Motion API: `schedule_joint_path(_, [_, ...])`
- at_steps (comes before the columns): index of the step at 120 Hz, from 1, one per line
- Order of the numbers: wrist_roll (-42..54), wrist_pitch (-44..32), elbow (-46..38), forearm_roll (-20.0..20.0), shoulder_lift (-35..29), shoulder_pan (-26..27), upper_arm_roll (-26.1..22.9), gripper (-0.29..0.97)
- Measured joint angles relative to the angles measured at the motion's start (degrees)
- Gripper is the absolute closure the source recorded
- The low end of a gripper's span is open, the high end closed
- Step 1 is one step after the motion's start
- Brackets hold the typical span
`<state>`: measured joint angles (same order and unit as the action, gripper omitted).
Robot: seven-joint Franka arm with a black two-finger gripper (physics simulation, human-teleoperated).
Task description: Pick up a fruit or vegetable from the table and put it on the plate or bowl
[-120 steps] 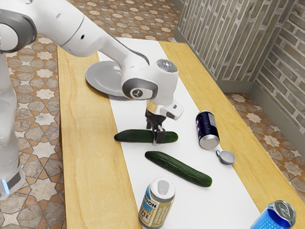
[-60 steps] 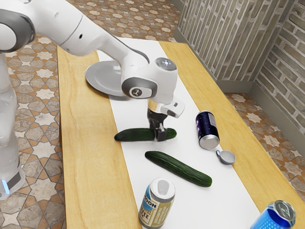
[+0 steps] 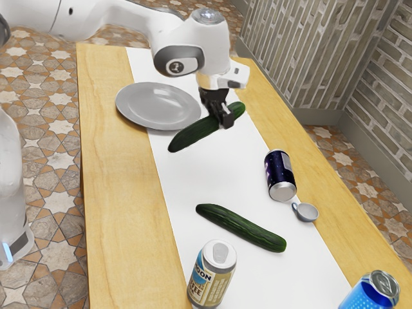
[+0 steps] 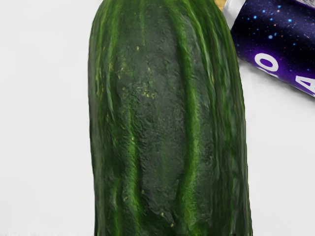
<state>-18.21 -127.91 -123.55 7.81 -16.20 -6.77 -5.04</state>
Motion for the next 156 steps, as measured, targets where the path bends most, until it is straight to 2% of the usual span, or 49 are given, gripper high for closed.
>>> schedule_joint_path(14, [-0.40, 3.24, 0.28, 0.09, -4.06, -7.92, 0.00, 0.47])
schedule_joint_path(32, [-0.29, 5.56, 0.31, 0.07, -5.17, -18.74, 0.03, 0.48])
schedule_joint_path(57, [1.19, 6.88, 0.35, 0.07, -4.93, -27.67, 0.17, 0.46])
schedule_joint_path(70, [2.44, 7.15, 1.44, -0.04, -4.70, -30.59, 0.49, 0.48])
schedule_joint_path(101, [5.53, 7.36, 6.25, -0.29, -1.74, -31.46, 1.33, 0.45])
schedule_joint_path(110, [6.14, 7.41, 6.22, -0.52, -1.64, -31.02, 1.42, 0.27])
schedule_joint_path(118, [6.25, 7.47, 6.18, -0.76, -1.81, -31.02, 1.44, 0.17])
schedule_joint_path(141, [6.39, 7.55, 6.08, -1.78, -2.01, -31.04, 1.51, 0.04])
schedule_joint_path(148, [5.72, 7.51, 6.11, -2.56, -2.23, -28.24, 1.26, 0.03])
schedule_joint_path(156, [0.92, 9.39, 6.12, -6.60, -3.17, -21.86, 1.12, 0.02])
